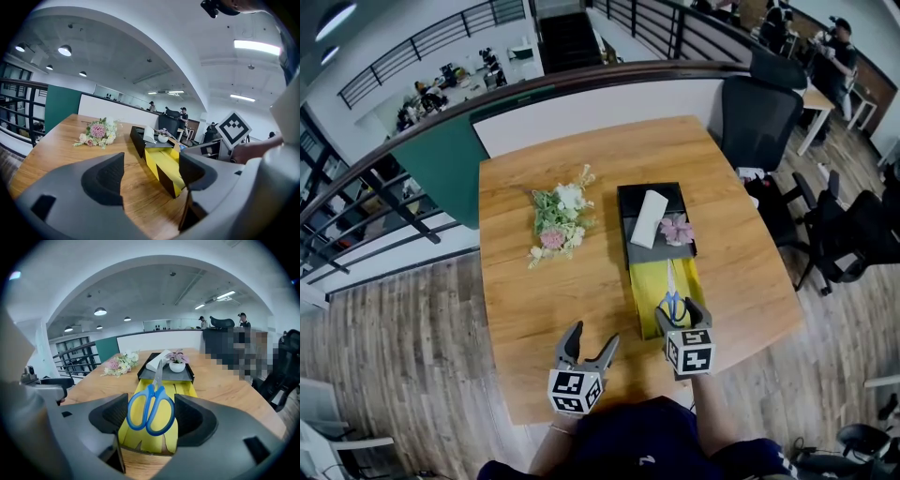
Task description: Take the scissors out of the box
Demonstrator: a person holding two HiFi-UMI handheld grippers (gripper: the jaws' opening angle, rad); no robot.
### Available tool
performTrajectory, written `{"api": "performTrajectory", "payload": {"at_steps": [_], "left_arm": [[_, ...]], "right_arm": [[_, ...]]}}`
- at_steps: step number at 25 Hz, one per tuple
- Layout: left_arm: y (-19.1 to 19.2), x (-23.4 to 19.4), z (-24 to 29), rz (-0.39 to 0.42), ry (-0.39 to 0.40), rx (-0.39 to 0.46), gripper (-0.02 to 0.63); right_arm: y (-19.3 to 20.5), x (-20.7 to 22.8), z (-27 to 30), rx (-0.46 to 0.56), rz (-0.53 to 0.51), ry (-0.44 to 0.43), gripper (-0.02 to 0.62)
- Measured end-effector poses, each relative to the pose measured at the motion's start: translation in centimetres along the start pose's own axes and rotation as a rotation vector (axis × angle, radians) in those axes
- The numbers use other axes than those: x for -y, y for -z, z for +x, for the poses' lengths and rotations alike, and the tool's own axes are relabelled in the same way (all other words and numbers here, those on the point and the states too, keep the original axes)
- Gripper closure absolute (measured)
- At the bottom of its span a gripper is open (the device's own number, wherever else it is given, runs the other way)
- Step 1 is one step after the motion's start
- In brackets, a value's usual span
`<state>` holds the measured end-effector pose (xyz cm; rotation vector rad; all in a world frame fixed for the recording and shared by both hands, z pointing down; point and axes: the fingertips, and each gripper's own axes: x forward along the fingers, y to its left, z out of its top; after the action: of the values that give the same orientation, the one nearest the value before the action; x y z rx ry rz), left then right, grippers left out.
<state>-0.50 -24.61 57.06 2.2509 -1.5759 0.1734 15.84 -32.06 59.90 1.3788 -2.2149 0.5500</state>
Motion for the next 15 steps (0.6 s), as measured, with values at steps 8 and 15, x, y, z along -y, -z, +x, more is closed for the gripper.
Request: {"api": "performTrajectory", "payload": {"at_steps": [8, 15], "left_arm": [[-0.7, 1.3, -0.3, 0.017, 0.042, 0.024, 0.258], [-2.4, 2.5, -0.8, 0.035, 0.087, 0.070, 0.262]], "right_arm": [[-1.9, -1.2, -3.9, 0.179, -0.064, 0.013, 0.278], [-2.5, -2.6, -6.9, 0.281, -0.103, 0.026, 0.278]]}}
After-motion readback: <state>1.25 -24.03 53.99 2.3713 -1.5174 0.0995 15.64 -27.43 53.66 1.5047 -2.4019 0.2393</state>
